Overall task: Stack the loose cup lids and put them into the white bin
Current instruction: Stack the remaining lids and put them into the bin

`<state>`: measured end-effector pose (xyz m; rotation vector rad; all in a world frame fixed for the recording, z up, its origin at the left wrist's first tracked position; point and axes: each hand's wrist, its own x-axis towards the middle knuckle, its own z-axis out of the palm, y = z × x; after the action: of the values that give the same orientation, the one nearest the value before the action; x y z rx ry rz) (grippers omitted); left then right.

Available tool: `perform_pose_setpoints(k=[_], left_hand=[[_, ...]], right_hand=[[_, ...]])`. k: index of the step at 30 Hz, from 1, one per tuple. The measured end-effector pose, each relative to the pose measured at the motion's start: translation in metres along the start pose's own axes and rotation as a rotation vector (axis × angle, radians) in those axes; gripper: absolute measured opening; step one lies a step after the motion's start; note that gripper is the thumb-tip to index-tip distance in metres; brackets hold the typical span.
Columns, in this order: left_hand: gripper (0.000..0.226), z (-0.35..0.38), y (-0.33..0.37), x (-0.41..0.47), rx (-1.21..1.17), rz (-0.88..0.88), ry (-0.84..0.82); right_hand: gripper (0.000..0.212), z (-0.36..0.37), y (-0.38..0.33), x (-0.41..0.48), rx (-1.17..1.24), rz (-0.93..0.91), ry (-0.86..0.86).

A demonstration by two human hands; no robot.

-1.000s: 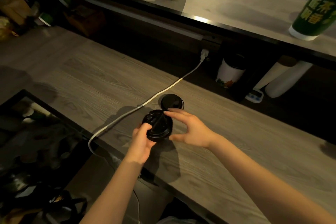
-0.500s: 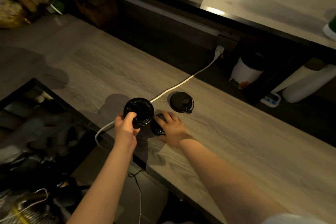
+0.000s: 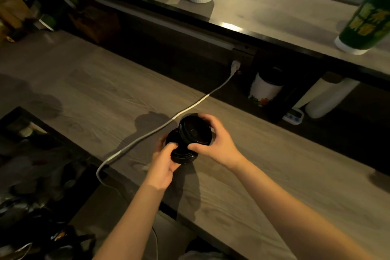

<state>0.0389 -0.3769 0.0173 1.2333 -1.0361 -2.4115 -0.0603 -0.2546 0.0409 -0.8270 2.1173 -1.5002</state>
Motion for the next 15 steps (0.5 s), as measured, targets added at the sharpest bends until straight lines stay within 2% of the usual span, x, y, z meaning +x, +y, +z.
perform_pose_setpoints(k=[2, 7, 10, 15], left_hand=[[0.039, 0.01, -0.002, -0.007, -0.01, -0.018, -0.09], [0.035, 0.019, 0.001, -0.019, -0.1, -0.153, -0.184], [0.038, 0.022, 0.003, -0.024, -0.031, -0.135, -0.236], [0.027, 0.023, -0.002, -0.028, 0.055, -0.091, -0.244]], right_hand=[[0.072, -0.003, 0.0, -0.006, -0.073, -0.033, -0.068], [0.064, -0.014, 0.002, -0.017, -0.148, -0.005, -0.167], [0.068, -0.016, 0.003, -0.022, -0.264, -0.074, -0.199], [0.068, -0.019, -0.002, -0.029, -0.446, -0.203, -0.218]])
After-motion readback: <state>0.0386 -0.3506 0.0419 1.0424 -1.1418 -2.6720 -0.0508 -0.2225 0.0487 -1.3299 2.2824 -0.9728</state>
